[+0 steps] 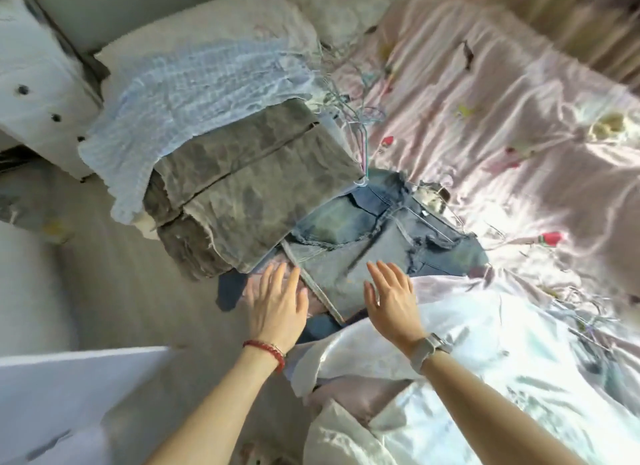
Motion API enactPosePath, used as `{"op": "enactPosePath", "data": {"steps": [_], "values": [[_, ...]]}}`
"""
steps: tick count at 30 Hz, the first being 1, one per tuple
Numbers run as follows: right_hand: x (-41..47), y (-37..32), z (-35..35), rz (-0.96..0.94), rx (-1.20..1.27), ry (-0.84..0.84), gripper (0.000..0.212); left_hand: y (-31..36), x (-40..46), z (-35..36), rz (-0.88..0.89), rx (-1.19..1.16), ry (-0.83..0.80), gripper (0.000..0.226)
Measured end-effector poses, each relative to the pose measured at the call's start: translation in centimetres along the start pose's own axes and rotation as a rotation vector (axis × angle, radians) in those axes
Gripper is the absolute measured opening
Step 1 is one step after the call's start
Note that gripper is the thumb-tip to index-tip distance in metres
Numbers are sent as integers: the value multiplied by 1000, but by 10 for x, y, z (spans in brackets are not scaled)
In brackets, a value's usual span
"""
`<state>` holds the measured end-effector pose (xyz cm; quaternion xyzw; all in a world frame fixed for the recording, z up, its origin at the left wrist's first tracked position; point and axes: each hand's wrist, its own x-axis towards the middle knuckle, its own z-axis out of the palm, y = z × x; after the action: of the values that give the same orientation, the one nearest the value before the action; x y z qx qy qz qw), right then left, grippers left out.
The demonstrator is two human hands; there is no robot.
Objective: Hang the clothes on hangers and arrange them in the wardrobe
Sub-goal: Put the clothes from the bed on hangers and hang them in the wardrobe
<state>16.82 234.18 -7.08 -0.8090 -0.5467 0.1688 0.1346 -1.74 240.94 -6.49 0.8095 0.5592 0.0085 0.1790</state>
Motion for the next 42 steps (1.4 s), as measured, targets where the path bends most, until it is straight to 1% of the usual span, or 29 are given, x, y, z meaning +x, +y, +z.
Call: {"op": "enactPosePath", "data": {"steps": [5,8,12,16,18,21,23,25,26,28,31,33,34,36,38,40,42], "values": [[52,91,4,182,10,4,41,66,64,64,66,52,-164,48],[85,141,8,235,-38,-7,44,90,91,101,97,76,-262,50],[128,199,16,375,-89,-143,57,103,118,140,131,175,-400,52],[157,238,22,518,-95,-204,66,99,129,161,67,249,-524,52],[167,249,23,570,-65,-187,63,97,130,165,62,274,-551,53],[176,255,22,600,-23,-56,42,99,131,166,65,282,-583,53],[177,254,20,630,107,68,34,103,134,161,78,289,-567,53],[170,250,18,638,209,185,34,111,138,150,120,251,-489,52],[164,246,16,639,228,224,36,117,143,142,141,196,-440,52],[150,239,10,629,239,269,38,132,158,123,178,62,-351,53],[130,232,-1,645,275,340,38,157,195,97,260,-25,-207,54],[118,227,-9,652,309,364,43,171,221,82,323,3,-135,56],[113,224,-12,633,314,377,46,176,233,76,357,64,-113,57],[103,224,-17,595,330,417,46,181,253,68,420,216,-126,58],[95,226,-20,599,345,448,43,180,265,64,451,294,-212,57],[89,227,-20,585,346,470,44,178,269,61,441,264,-292,54],[85,225,-21,554,330,499,42,177,270,58,448,154,-287,48]]}}
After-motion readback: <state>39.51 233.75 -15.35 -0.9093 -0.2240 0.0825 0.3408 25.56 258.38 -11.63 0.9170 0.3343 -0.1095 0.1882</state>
